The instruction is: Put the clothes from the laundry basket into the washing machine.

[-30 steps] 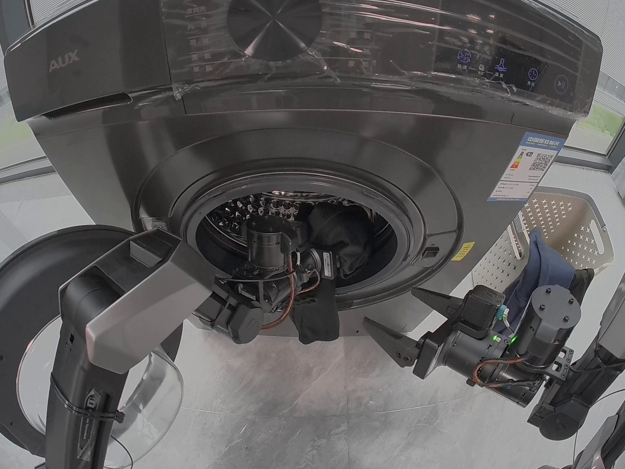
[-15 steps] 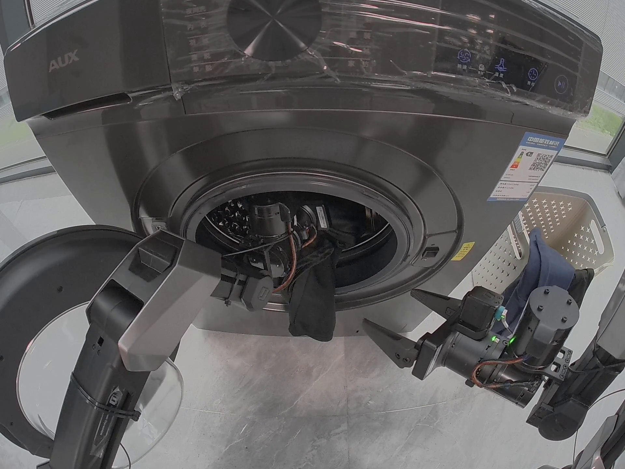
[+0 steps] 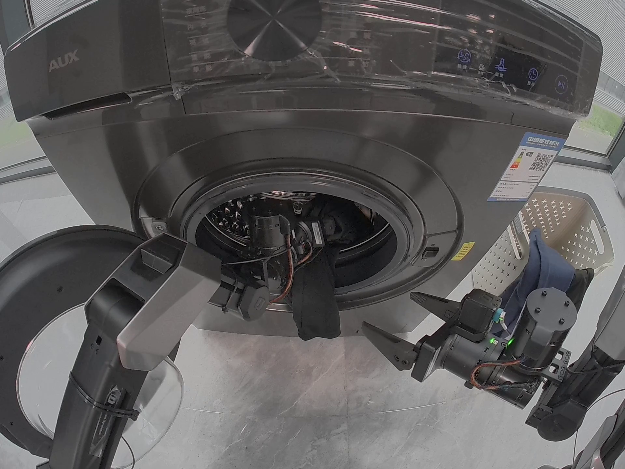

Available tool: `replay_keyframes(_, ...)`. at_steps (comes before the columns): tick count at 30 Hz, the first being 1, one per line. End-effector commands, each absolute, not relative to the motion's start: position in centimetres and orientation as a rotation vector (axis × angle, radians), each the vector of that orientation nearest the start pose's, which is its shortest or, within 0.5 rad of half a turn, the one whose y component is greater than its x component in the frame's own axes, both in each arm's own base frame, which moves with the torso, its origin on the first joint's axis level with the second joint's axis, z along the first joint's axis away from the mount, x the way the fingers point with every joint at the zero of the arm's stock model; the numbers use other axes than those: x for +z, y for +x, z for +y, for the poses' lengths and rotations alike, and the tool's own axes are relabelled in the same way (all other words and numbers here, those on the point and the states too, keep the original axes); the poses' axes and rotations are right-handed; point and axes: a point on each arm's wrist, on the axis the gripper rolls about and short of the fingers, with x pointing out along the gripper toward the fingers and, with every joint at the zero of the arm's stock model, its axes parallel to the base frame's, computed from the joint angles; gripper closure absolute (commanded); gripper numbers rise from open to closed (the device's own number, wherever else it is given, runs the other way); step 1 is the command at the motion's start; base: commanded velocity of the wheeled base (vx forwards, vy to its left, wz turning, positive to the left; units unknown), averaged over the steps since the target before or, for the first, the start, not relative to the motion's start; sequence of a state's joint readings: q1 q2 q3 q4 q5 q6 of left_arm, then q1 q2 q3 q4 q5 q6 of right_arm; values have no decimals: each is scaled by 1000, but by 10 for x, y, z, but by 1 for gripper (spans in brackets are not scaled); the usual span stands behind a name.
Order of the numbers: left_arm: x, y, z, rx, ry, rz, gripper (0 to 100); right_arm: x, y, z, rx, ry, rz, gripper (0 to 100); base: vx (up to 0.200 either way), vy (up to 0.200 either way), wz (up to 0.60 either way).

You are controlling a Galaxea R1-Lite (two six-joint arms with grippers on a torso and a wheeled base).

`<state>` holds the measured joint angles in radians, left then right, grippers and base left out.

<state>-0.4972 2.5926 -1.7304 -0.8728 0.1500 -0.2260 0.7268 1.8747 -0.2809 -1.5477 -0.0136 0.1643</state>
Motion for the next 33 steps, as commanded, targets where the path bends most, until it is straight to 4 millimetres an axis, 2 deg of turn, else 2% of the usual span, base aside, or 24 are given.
replay_keyframes(1,90,421,-250,-424,-203,174,0,103,197,175,709,137,111,0,0,0,0)
replay_keyframes(7,90,396,-245,-424,-152,303,0,103,193,179,727,137,113,0,0,0,0)
replay_keyframes(13,79,394,-245,-418,-130,349,0,103,192,179,731,144,116,0,0,0,0)
replay_keyframes(14,76,395,-245,-416,-126,355,100,103,192,179,731,146,117,0,0,0,0)
replay_keyframes(16,67,397,-244,-409,-119,371,100,104,192,180,731,146,115,0,0,0,0)
replay_keyframes(24,57,400,-245,-404,-114,387,100,103,192,180,734,147,118,0,0,0,0)
replay_keyframes(30,74,412,-244,-392,-156,294,100,104,192,180,734,148,115,0,0,0,0)
replay_keyframes(33,96,425,-244,-383,-213,182,100,104,193,181,734,149,113,0,0,0,0)
